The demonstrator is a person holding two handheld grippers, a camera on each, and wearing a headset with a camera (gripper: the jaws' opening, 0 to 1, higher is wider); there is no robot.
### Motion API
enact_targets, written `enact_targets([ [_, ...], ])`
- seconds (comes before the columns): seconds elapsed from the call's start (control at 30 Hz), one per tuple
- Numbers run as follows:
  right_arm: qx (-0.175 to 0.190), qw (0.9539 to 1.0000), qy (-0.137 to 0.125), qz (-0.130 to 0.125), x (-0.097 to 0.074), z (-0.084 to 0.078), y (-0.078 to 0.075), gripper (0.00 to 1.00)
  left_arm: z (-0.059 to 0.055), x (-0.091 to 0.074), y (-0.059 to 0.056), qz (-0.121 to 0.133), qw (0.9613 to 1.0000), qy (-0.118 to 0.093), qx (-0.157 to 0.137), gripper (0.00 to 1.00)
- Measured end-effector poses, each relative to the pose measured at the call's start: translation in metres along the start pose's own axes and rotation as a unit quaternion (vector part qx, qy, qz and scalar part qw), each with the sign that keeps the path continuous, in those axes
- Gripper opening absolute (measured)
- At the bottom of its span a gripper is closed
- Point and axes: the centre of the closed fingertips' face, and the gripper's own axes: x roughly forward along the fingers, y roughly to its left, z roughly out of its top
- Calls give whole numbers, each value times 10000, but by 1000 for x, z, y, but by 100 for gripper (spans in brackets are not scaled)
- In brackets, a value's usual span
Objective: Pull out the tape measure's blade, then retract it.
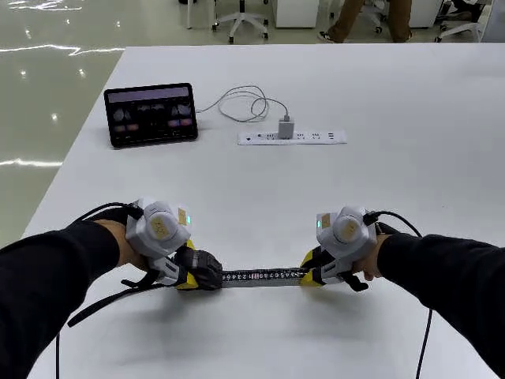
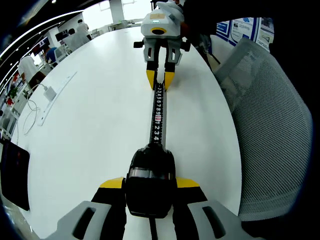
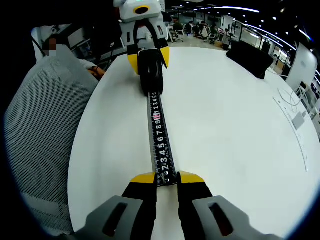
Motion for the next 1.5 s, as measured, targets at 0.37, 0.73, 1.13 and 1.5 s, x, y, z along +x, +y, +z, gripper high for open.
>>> enact_targets([
  [0.37, 55, 10000, 8, -22, -7, -8, 0, 11, 0, 0, 0, -1, 10000, -25, -10, 31],
  [0.73, 81, 9999, 52, -52, -15, -20, -2, 11, 0, 0, 0, -5, 10000, -32, -1, 31],
  [1.13, 87, 9999, 92, -64, -21, -29, -3, 11, -1, 0, 0, 10, 10000, -43, -12, 31],
  [1.5, 144, 9998, 123, -85, -28, -38, -3, 11, -1, 1, 0, 2, 10000, -37, -3, 31],
])
